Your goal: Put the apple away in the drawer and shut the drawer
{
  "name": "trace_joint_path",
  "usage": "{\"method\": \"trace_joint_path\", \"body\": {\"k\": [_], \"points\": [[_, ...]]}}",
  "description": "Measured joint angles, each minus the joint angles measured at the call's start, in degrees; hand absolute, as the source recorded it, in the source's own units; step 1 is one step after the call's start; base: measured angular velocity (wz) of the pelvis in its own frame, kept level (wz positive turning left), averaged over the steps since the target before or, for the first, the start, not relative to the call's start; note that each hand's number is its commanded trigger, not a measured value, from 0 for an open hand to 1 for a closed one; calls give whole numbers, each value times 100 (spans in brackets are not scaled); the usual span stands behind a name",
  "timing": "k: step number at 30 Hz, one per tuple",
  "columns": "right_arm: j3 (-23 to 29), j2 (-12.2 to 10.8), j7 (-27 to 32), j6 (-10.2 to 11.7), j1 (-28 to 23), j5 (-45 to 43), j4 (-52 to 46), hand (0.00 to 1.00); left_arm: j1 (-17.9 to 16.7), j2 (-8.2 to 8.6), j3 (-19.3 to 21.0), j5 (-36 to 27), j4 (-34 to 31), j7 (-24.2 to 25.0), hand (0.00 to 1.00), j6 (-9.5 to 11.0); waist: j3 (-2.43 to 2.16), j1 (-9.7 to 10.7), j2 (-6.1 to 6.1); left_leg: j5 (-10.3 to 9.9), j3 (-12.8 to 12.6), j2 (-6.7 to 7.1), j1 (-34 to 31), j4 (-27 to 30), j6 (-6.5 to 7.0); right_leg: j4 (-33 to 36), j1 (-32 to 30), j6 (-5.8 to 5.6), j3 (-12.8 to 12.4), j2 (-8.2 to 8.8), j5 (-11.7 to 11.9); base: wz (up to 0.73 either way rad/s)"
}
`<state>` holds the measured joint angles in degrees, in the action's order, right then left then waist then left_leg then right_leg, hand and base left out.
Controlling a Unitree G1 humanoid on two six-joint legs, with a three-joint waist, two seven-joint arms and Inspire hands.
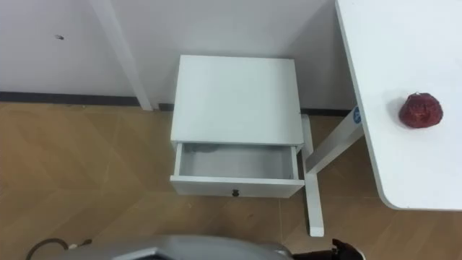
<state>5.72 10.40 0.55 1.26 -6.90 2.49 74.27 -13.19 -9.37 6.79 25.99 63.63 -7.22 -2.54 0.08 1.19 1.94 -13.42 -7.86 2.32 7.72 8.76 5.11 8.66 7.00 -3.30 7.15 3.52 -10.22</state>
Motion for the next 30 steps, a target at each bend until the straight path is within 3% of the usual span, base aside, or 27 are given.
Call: {"method": "trace_joint_path", "body": {"k": [6, 11, 13, 18, 23, 25, 30], "points": [[1, -9, 8, 3, 6, 173, 0, 0, 3, -1, -9, -4, -1, 0, 0, 0, 0, 4, -6, 0, -3, -2, 2, -2, 0, -1, -2, 0, -3, -1, 0, 0], [40, -99, 6, 38, 15, 1268, 0, 0, 66, -1, 27, -80, -3, -29, 0, 8, 25, 9, 4, -2, -51, -16, 36, -5, -3, 2, 4, 1, -75, -18, 0, -3], [423, -107, 8, 42, 14, 1701, -1, 0, 41, 12, 166, -79, -4, -97, 0, 62, 51, 13, -2, -18, -93, -34, 79, -8, -29, 0, 0, 8, -111, -39, 5, -15], [1196, -73, 201, 66, 15, 3428, -88, 0, 9, -3, 539, -104, -3, -232, 0, 167, 32, 157, -25, -38, -131, -71, 85, -7, -52, 10, 18, 21, -196, -85, 13, -6], [2224, -72, 459, 154, 10, 5993, -571, 0, 7, -6, 841, -193, -2, -244, 0, 305, 6, 310, -60, -41, -242, -74, 86, -19, -56, 23, -34, 24, -243, -92, 14, -9], [2323, -72, 515, 278, 20, 6612, -676, 0, 46, -36, 864, -293, 13, -282, 0, 330, -2, 334, -52, -41, -250, -74, 72, -19, -56, 30, -58, 28, -241, -91, 17, -4], [2713, -68, 733, 320, 80, 7551, -848, 0, 45, -59, 862, -404, 71, -341, 0, 390, -40, 386, 3, -41, -265, -77, 22, -15, -56, 68, -125, 29, -243, -91, 17, -1]]}}
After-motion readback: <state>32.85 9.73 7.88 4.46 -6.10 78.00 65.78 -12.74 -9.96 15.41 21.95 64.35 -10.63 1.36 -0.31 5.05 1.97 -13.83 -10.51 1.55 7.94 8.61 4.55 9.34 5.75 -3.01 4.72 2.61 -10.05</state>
